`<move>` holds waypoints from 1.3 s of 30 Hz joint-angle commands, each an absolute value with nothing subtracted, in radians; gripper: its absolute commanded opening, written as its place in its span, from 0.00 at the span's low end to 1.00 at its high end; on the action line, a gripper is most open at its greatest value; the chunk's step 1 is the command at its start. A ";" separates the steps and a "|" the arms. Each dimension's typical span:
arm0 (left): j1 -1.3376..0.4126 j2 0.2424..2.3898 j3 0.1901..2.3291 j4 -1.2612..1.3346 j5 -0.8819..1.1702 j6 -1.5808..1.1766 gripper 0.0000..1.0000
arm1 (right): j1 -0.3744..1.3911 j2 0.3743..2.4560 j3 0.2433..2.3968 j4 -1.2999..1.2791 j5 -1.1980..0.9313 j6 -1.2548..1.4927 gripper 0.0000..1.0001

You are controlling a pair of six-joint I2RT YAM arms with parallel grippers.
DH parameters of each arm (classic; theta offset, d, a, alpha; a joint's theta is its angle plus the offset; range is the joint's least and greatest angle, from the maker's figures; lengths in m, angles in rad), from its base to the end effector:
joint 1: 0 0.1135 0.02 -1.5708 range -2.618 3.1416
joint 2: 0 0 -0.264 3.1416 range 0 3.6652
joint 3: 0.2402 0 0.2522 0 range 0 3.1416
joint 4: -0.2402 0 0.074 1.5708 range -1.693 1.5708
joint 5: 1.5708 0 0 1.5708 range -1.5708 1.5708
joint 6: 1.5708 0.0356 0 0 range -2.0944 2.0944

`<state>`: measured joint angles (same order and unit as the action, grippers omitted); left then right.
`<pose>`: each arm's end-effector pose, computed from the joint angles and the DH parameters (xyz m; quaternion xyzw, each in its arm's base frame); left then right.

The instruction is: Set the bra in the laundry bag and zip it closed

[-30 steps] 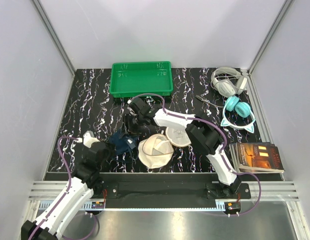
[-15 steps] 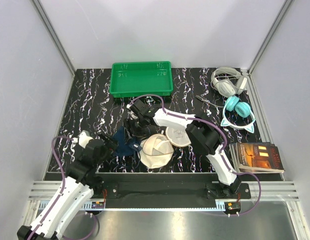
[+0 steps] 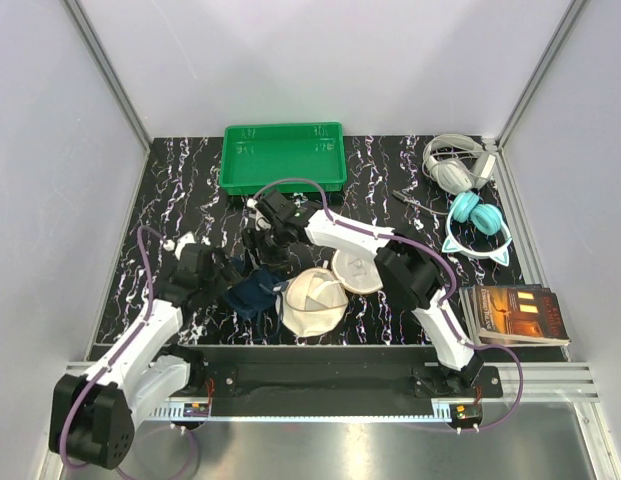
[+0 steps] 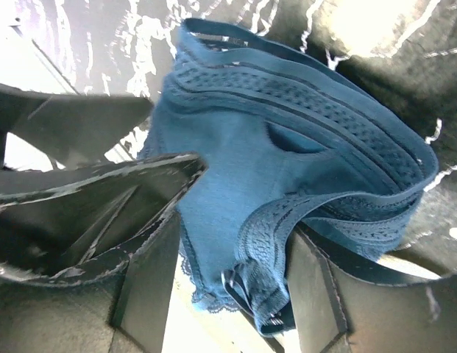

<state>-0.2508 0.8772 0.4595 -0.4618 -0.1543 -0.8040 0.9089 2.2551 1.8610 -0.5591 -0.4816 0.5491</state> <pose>0.1651 -0.0367 0.1879 -0.2813 0.8953 -0.1074 0.3284 0.2926 0.4024 0.1933 -0.2369 0.8973 0.3661 0.0688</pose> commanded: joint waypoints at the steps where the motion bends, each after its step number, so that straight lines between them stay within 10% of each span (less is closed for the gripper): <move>1: -0.241 0.920 0.433 -0.293 -0.014 -0.701 0.86 | 0.899 2.244 1.885 -0.566 -0.497 0.548 0.63; 13: -0.199 0.729 0.284 -0.226 0.008 -0.778 0.00 | 0.953 2.246 1.901 -0.560 -0.486 0.603 0.59; 30: -0.058 0.564 0.038 0.075 0.098 -0.853 0.00 | 0.925 2.212 1.780 -0.157 -0.709 0.908 0.71; 39: -0.031 0.591 0.037 0.097 0.170 -0.894 0.00 | 0.922 2.279 1.876 -0.432 -0.560 0.715 0.74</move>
<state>-0.0444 0.5846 0.0498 0.0212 0.1112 -0.8661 0.9188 2.2688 1.8023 -0.2810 -0.6338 0.8440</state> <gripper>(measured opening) 0.027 0.723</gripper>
